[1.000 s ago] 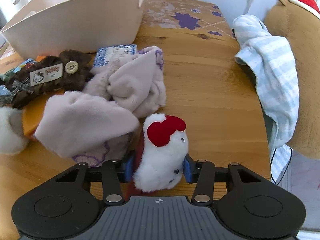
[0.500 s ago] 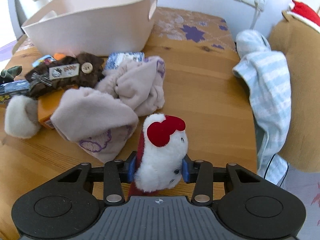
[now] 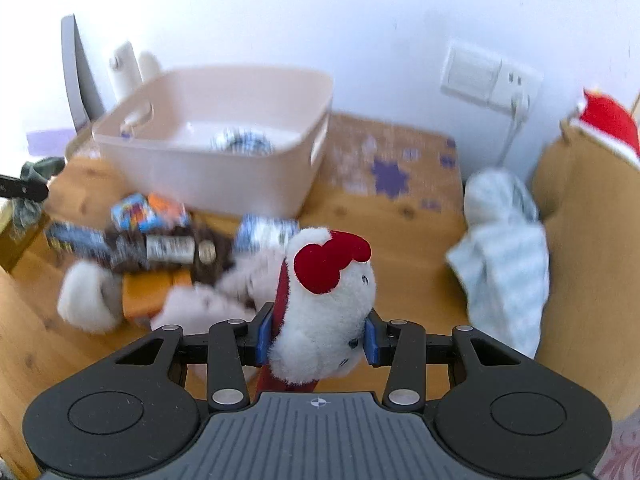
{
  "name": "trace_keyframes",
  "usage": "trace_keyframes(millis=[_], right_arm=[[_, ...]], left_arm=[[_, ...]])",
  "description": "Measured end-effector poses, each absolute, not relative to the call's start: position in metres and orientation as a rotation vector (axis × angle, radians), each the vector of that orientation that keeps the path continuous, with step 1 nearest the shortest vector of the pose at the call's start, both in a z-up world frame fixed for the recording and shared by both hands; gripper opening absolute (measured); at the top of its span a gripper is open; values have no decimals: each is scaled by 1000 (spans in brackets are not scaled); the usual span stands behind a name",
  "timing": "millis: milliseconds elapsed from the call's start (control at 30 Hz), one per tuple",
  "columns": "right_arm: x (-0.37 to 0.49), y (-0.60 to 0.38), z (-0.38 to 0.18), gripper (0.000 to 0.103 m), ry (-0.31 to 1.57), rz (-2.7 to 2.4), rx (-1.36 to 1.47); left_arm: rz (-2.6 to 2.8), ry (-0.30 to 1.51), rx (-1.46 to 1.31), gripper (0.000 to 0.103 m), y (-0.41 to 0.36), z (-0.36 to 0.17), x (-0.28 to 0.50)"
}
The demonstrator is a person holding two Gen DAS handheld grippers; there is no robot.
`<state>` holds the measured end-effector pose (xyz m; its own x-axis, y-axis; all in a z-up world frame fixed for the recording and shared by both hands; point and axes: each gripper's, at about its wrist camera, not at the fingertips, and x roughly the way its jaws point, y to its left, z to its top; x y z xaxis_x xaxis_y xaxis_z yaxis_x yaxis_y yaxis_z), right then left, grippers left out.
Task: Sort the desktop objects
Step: 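Lift scrunchie and plush into the cream basket and open both grippers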
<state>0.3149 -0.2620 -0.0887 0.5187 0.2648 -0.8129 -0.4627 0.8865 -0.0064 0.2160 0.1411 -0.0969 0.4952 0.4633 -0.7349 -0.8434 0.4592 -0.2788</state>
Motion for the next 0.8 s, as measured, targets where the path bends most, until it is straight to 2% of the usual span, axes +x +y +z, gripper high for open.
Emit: trace_keyframes(millis=[433,800], right_arm=[[369,-247,-36,41,753,401,-219],[413,-214,-12,41,694,378,-142]], left_arm=[[867,491,-522,22,175,-6,263],[892,588,-440,22,200,-4,309]])
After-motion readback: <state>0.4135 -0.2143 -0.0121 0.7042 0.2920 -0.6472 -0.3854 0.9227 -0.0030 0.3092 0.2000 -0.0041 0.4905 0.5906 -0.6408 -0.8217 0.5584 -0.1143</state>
